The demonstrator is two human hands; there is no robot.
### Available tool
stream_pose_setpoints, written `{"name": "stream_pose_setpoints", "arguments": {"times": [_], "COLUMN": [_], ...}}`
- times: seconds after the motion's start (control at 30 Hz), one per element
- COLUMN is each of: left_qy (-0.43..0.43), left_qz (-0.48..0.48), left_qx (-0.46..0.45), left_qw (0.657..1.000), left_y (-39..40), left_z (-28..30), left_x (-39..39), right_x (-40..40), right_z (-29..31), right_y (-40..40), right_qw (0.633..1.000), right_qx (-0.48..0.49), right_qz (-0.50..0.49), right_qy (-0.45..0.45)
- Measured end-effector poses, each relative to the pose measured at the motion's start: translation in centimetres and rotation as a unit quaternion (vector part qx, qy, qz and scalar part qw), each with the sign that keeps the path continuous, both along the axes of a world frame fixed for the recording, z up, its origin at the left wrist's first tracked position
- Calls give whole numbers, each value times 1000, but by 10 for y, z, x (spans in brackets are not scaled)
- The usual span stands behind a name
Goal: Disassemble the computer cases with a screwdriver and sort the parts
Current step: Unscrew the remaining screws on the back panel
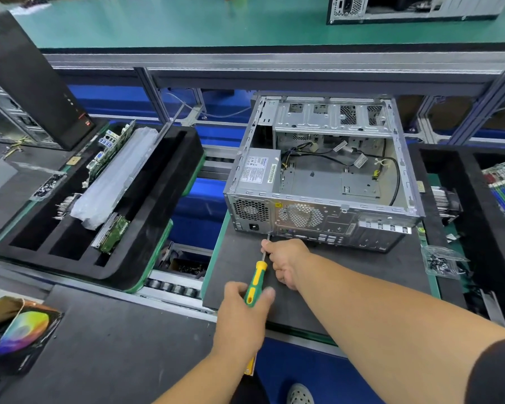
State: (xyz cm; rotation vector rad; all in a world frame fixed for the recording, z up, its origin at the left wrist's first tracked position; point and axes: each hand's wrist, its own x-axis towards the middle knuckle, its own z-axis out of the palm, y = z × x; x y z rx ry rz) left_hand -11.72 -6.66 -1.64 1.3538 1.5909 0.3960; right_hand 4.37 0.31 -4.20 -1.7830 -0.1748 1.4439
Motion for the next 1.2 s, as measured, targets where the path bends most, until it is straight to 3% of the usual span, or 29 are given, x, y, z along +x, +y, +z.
{"name": "stream_pose_setpoints", "arguments": {"times": [0.03,0.1,0.17,0.2,0.23,0.3,0.33,0.37,0.43,0.53,0.6,0.67,0.73,0.9,0.97,1.07,1.2], "left_qy": [58,70,-43,-129,-235,-389,-414,-419,-376,-198,-115,-119,-169,-316,-337,-321,-258], "left_qz": [-48,-63,14,78,145,218,222,214,193,126,80,84,125,232,233,217,189], "left_qx": [56,97,25,-74,-198,-374,-404,-411,-380,-209,-115,-119,-189,-372,-392,-378,-281], "left_qw": [996,991,999,986,941,813,785,781,823,949,983,982,959,842,823,841,905], "left_y": [-1,1,-2,-1,0,0,-1,-1,-1,-3,-5,-5,-6,-3,-2,-3,-1], "left_z": [-3,-12,-10,-8,-5,0,2,2,4,1,-4,-3,2,8,9,9,8], "left_x": [-2,-4,2,6,9,9,7,6,8,10,9,10,13,12,10,11,15], "right_x": [0,-1,-1,-1,-1,-1,-1,-1,-1,-1,-2,-2,-1,-1,0,0,-1], "right_z": [0,0,-1,-1,-2,-2,-1,-1,0,1,1,1,1,1,2,1,-2], "right_y": [0,1,1,1,1,1,0,0,-1,-1,0,0,0,0,0,0,2], "right_qw": [1000,1000,1000,1000,1000,1000,1000,1000,1000,999,999,999,999,999,999,1000,999], "right_qx": [0,-3,-6,-6,-5,1,3,4,3,5,0,-5,-10,-9,-12,-14,-18], "right_qz": [-1,-4,-3,-4,-6,-15,-17,-17,-20,-26,-28,-29,-28,-33,-29,-27,-31], "right_qy": [-2,-7,-9,-9,-9,-9,-8,-9,-16,-31,-39,-40,-29,-9,0,-4,-11]}}
